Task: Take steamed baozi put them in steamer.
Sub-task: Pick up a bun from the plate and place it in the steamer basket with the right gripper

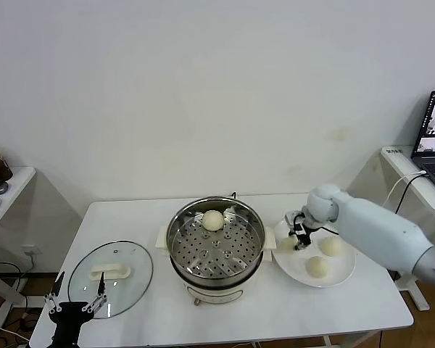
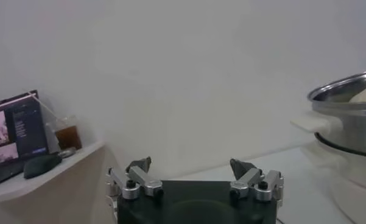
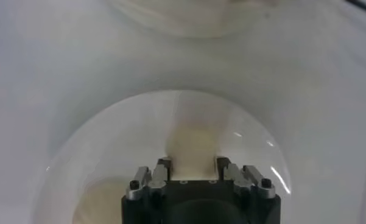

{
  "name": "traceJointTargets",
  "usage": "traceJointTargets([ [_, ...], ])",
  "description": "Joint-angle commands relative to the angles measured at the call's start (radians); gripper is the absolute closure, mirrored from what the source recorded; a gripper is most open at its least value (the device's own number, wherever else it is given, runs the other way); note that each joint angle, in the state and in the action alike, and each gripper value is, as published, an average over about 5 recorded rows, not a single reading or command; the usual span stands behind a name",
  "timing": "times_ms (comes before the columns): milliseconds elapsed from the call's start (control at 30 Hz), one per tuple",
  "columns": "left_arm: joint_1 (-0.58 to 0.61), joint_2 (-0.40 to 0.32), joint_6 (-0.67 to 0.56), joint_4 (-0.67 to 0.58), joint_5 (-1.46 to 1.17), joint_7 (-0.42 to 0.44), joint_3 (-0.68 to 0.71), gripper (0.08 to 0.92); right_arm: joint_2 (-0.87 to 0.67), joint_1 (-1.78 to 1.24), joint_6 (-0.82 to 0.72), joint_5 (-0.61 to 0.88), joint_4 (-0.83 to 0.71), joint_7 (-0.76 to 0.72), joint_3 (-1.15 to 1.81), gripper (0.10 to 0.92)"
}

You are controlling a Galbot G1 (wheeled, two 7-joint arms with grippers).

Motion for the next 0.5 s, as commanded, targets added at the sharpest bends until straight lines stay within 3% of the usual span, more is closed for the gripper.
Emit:
traceJointTargets([
  [33,-0.005,0.002,0.000,-0.001,0.000,0.001,0.007,0.177,-0.094,0.217,-0.023,0.140,0.126,-0.008,-0.078,0.571],
  [200,-0.019,0.011,0.006,-0.002,-0.004,0.001,0.019,0.177,-0.089,0.533,-0.079,0.334,0.213,0.002,-0.257,0.564],
  [500,-0.025,0.021,0.011,-0.003,-0.011,-0.002,0.028,0.177,0.115,0.803,-0.335,0.750,0.450,0.160,-0.517,0.558],
])
